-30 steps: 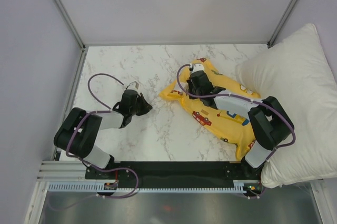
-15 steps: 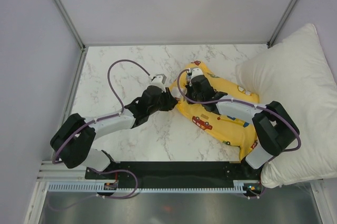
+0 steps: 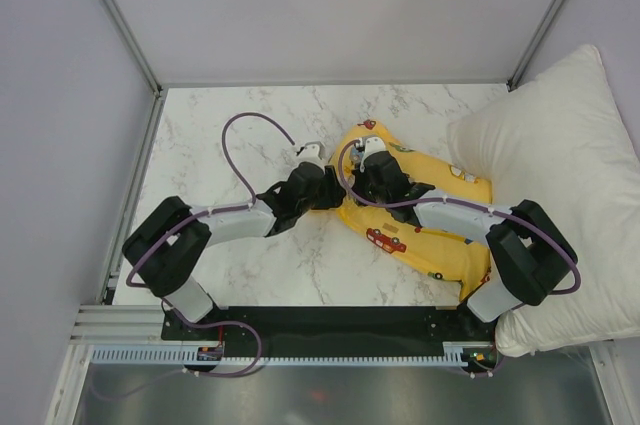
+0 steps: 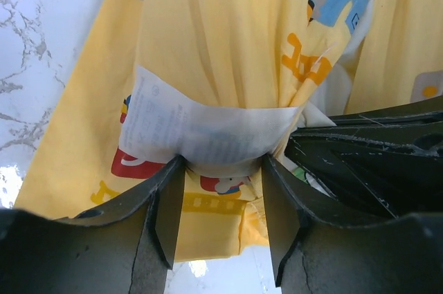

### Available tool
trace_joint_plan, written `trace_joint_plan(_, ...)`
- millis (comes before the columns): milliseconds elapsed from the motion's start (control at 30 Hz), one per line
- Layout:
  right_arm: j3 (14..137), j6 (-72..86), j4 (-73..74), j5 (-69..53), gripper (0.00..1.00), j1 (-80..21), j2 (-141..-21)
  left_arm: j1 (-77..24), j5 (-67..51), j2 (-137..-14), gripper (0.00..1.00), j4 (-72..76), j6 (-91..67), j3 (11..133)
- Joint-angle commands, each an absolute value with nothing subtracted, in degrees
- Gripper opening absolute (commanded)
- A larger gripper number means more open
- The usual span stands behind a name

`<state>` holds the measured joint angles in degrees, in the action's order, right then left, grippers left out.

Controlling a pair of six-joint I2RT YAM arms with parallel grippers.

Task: Remove the pillowcase from the pillow
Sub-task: Expand the opening of the pillowcase

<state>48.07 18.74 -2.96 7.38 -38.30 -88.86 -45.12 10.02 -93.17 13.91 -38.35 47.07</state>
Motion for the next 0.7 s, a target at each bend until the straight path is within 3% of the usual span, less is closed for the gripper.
trace_joint_plan(0, 45.7, 18.6, 3.9, 12.5, 0.00, -37.2, -87.3, -47.3, 13.3, -92.7, 0.56, 19.1, -40.4, 47.8)
trace_joint_plan(267, 45.6, 18.5, 2.6, 11.8, 0.00, -37.2, -88.3, -48.7, 16.3, -87.1, 0.57, 22.2, -40.3, 43.2)
trace_joint_plan(667, 46.0, 18.5, 2.7, 10.5, 0.00, -37.2, -87.9, -48.7, 19.2, -96.1, 0.61, 14.9, -39.1, 49.7)
